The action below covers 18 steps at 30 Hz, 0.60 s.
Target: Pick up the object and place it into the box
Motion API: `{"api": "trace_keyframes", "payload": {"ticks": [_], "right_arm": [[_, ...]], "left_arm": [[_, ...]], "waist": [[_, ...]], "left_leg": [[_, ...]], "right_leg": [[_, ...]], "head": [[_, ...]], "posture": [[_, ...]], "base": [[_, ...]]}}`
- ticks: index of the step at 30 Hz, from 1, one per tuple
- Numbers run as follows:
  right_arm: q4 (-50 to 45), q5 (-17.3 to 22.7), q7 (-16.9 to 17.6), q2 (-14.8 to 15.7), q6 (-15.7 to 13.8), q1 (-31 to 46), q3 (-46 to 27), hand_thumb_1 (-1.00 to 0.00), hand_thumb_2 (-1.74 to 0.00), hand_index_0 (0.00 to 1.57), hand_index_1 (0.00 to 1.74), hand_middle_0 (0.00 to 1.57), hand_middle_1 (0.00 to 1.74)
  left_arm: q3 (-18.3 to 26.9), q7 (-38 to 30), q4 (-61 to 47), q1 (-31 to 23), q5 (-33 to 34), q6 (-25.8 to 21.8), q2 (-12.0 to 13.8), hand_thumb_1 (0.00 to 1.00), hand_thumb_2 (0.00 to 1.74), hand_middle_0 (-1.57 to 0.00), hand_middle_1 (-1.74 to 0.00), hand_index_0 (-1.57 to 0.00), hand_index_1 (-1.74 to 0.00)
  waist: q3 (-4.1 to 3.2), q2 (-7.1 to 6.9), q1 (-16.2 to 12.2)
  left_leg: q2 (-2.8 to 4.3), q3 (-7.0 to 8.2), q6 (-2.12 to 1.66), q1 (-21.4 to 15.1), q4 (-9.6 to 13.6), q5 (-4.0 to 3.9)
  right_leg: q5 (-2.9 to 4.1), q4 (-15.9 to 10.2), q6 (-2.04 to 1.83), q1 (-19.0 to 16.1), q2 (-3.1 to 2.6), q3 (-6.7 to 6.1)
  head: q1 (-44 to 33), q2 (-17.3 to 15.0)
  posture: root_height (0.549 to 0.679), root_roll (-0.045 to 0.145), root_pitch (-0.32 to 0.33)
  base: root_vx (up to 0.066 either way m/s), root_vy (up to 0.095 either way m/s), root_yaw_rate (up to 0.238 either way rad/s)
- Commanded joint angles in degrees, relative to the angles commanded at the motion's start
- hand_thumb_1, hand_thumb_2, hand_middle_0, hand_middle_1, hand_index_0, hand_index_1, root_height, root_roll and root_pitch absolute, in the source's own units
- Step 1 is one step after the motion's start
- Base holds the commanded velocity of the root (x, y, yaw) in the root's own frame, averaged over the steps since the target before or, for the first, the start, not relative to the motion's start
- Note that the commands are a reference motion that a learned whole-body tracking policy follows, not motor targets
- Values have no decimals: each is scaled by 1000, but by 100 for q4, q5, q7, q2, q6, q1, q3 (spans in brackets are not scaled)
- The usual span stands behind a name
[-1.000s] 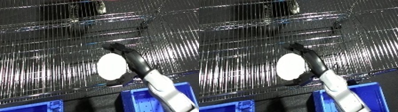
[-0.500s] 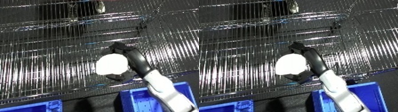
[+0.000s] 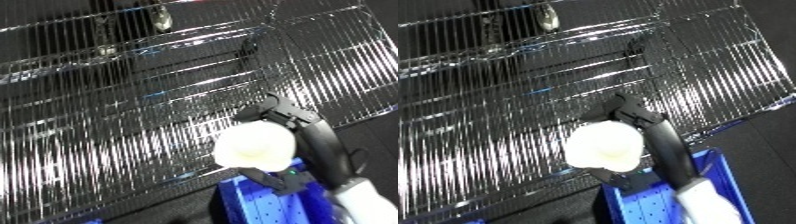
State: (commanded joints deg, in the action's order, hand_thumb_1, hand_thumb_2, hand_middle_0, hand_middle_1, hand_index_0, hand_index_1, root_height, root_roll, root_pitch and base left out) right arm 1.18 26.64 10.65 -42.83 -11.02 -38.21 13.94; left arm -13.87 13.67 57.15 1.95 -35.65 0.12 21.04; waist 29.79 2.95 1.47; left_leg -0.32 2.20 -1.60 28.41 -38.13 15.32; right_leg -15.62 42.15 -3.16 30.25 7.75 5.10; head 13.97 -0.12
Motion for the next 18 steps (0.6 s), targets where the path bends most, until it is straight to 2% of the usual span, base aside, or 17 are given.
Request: {"api": "trace_keyframes", "payload": {"ticks": [3,4,5,11,15,18], "right_arm": [[-297,12,252,-45,-199,633,-450,-850,-1479,1334,1479,1334,1479],[-297,12,252,-45,-199,633,-450,-850,-1479,1334,1479,1334,1479],[-449,7,408,-24,-356,1056,-720,-850,-1479,1334,1479,1334,1479],[-645,28,772,148,-833,2227,-1280,-850,-1479,1334,1479,1334,1479],[-449,316,718,331,-1203,2822,-1474,-850,-1479,1334,1479,1334,1479],[-101,589,527,485,-1360,3007,-1485,-850,-1479,1334,1479,1334,1479]], "left_arm": [[133,-8,30,-27,-7,-29,-20,0,0,0,0,0,0],[133,-8,30,-27,-7,-29,-20,0,0,0,0,0,0],[212,-15,44,-47,3,-41,-34,0,0,0,0,0,0],[420,-12,58,-127,13,-58,-31,0,0,0,0,0,0],[493,16,65,-210,-6,-96,-22,0,0,0,0,0,0],[473,29,95,-254,-8,-128,-40,0,0,0,0,0,0]], "waist": [[0,-57,-152],[0,-57,-152],[0,-90,-244],[0,-151,-499],[0,-163,-625],[0,-149,-682]], "left_leg": [[43,68,7,-63,2,37],[43,68,7,-63,2,37],[70,113,7,-109,12,60],[136,252,22,-236,56,111],[155,322,44,-291,55,150],[146,344,49,-305,31,169]], "right_leg": [[5,-45,-1,-51,-64,-51],[5,-45,-1,-51,-64,-51],[10,-79,-8,-87,-99,-82],[51,-189,-49,-159,-189,-185],[59,-232,-64,-193,-238,-240],[54,-219,-57,-199,-243,-258]], "head": [[-216,14],[-216,14],[-354,9],[-429,-27],[-426,-42],[-153,-264]], "posture": [[640,58,77],[640,58,77],[641,57,76],[643,52,75],[644,51,74],[644,52,71]], "base": [[-31,-14,-154],[-30,-16,-140],[-25,-22,-142],[-28,-24,-148],[-36,-36,-152],[-36,-23,-119]]}}
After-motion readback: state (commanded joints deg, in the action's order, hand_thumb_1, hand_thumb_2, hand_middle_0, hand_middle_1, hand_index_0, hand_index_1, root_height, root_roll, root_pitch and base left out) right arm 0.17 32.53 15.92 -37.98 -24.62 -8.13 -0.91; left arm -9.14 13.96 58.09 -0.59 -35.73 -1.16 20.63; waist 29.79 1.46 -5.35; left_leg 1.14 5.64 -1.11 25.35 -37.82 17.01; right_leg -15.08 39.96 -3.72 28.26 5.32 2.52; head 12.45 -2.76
